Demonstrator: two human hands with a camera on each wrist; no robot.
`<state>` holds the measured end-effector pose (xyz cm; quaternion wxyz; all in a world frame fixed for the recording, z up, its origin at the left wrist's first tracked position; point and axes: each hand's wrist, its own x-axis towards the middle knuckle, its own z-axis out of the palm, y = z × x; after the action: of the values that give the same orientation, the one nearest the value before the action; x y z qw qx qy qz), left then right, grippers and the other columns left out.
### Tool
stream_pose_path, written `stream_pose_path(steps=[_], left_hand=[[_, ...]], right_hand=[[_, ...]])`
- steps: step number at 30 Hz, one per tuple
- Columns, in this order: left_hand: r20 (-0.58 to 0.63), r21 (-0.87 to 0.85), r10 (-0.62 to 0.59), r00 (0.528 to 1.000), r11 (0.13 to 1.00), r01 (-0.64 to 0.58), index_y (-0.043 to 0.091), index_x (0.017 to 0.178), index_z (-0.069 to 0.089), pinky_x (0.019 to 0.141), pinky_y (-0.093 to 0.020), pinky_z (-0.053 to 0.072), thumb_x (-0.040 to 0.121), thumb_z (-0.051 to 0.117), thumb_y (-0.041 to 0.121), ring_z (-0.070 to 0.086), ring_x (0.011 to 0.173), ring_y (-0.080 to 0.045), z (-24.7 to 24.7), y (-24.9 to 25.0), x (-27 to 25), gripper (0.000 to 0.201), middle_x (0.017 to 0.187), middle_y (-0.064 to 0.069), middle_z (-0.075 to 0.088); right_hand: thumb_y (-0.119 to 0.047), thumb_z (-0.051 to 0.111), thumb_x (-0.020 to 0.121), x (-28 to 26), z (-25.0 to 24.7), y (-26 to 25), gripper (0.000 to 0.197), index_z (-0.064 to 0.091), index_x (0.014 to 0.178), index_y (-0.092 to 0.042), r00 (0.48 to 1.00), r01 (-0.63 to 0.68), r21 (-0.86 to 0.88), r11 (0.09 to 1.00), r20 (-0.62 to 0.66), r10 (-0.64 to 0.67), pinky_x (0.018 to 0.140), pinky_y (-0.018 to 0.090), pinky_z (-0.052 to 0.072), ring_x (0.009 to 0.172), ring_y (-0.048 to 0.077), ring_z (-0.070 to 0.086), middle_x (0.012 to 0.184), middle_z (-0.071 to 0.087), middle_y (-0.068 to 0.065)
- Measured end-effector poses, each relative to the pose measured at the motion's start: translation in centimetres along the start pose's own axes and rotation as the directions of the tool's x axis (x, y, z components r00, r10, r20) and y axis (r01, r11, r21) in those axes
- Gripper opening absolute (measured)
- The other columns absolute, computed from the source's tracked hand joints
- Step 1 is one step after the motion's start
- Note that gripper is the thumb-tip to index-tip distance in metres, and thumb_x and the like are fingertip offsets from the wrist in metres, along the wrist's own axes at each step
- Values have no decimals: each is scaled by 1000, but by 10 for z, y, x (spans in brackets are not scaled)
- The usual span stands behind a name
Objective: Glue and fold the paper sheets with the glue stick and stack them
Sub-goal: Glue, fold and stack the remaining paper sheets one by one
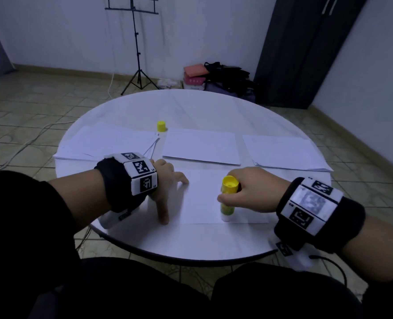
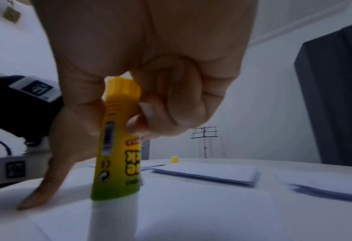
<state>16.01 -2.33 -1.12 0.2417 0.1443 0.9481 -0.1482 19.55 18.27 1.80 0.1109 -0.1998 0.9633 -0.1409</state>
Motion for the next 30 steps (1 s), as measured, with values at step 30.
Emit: stream_pose_path(steps=[30], left_hand=[[81, -49, 57, 995, 997, -53, 46, 148, 4, 115, -42, 23, 61, 86, 45, 10, 146, -17, -6, -2, 3, 120, 158, 8, -5]], right_hand=[[-6, 73, 73, -18, -27, 84, 31, 57, 99, -11, 953, -284, 580, 764, 83, 292, 52, 25, 37, 69, 22, 67, 80, 68, 9]])
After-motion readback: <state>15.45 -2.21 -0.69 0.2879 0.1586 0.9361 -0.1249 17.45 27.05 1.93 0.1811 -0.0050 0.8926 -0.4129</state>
